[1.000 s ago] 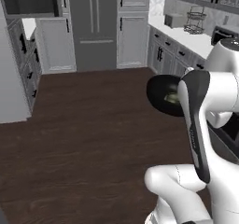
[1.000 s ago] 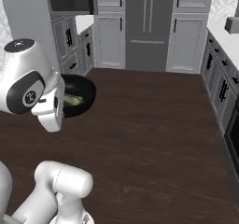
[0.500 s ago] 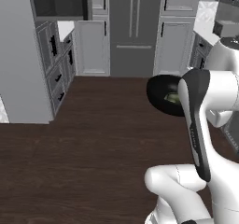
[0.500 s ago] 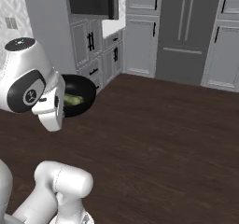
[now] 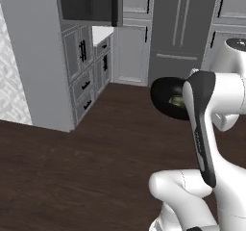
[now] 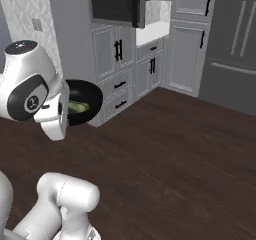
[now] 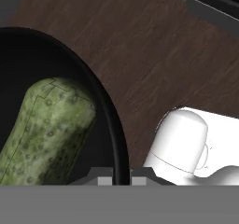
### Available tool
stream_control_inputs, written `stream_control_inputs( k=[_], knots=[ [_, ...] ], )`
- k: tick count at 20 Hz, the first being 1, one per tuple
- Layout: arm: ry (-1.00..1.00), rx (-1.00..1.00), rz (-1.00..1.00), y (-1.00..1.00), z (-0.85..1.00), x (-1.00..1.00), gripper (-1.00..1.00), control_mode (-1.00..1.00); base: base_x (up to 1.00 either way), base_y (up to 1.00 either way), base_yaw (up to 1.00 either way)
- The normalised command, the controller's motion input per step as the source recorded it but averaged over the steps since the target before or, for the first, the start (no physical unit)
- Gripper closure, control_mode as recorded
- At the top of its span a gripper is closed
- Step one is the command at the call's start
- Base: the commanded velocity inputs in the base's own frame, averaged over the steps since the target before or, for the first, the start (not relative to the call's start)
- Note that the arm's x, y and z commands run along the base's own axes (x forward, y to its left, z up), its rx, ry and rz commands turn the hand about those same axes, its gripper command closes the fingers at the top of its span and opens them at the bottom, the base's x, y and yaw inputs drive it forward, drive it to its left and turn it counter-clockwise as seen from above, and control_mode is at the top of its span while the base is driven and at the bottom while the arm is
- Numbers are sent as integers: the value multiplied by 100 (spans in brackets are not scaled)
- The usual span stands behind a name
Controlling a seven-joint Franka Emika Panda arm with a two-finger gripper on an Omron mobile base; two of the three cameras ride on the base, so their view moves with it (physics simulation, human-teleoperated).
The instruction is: Pick the cucumber from the sink and place it in the bowl. Then pick the bowl and place it in the microwave. Then close the microwave door and press the start button.
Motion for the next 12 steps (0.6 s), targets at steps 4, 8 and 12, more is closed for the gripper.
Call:
stream_control_inputs(
  k=[4,8,12],
  knots=[
    [0,0,0,0,0,0,100,100,98,-100,38],
    [0,0,0,0,0,0,100,100,72,-100,36],
    [0,0,0,0,0,0,100,100,62,-100,35]
  ],
)
